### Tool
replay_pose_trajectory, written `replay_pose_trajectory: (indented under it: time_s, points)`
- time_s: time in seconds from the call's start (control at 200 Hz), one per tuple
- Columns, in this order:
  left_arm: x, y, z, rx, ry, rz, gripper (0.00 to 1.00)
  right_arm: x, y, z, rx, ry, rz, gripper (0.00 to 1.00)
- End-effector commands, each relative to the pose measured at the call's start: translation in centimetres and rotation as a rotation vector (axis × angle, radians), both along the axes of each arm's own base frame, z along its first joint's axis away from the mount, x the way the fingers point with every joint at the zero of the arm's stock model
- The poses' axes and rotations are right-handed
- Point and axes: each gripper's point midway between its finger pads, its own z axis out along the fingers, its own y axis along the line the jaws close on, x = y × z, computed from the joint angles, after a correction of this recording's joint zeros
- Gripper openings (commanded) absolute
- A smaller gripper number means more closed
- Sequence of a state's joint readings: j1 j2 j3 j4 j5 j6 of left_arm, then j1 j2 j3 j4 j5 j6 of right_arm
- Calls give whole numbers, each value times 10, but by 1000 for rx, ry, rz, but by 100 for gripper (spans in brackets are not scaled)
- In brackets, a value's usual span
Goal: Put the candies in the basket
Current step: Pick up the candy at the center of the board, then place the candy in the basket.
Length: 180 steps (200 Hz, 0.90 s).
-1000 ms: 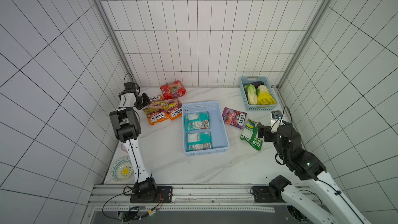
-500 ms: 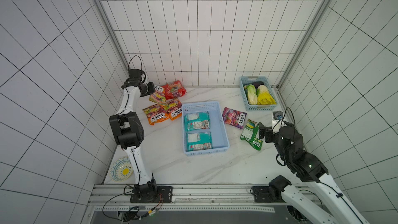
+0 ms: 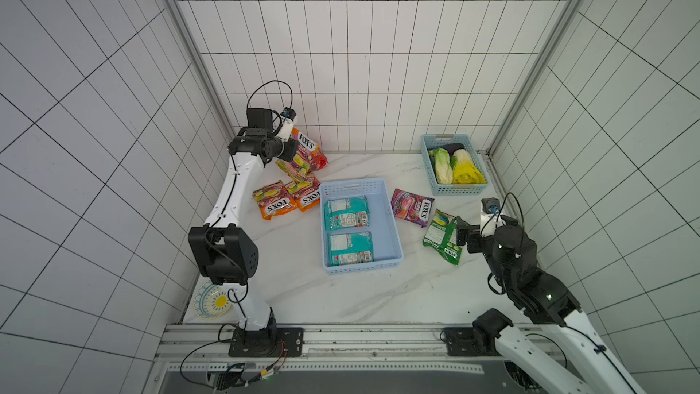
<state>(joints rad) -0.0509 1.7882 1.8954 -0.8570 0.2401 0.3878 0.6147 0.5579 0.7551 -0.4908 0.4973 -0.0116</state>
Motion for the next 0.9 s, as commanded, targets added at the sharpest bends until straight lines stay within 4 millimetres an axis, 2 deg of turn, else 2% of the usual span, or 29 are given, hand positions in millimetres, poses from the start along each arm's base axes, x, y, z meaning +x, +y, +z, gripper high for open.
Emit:
replay_pose_trajectory:
  time_s: [0.0,0.195,0.415,0.58,0.74,0.894]
  points:
    - [-21,-18,11,144,-53,-119,0,0,-1,-8,-12,12,2,99]
    - [-56,-65,15,214,-80,-284,0,0,1,-8,-11,14,11,99]
    - [-113,-118,-10,292,1,-548,0,1,0,-10,-21,18,3,99]
    - [-147,-143,-32,344,65,-676,0,2,-2,-10,-30,19,-8,99]
    - [-162,-158,-49,362,99,-726,0,2,-1,-13,-34,31,-7,99]
    - [-185,-172,-76,378,173,-810,0,2,1,-12,-26,29,2,99]
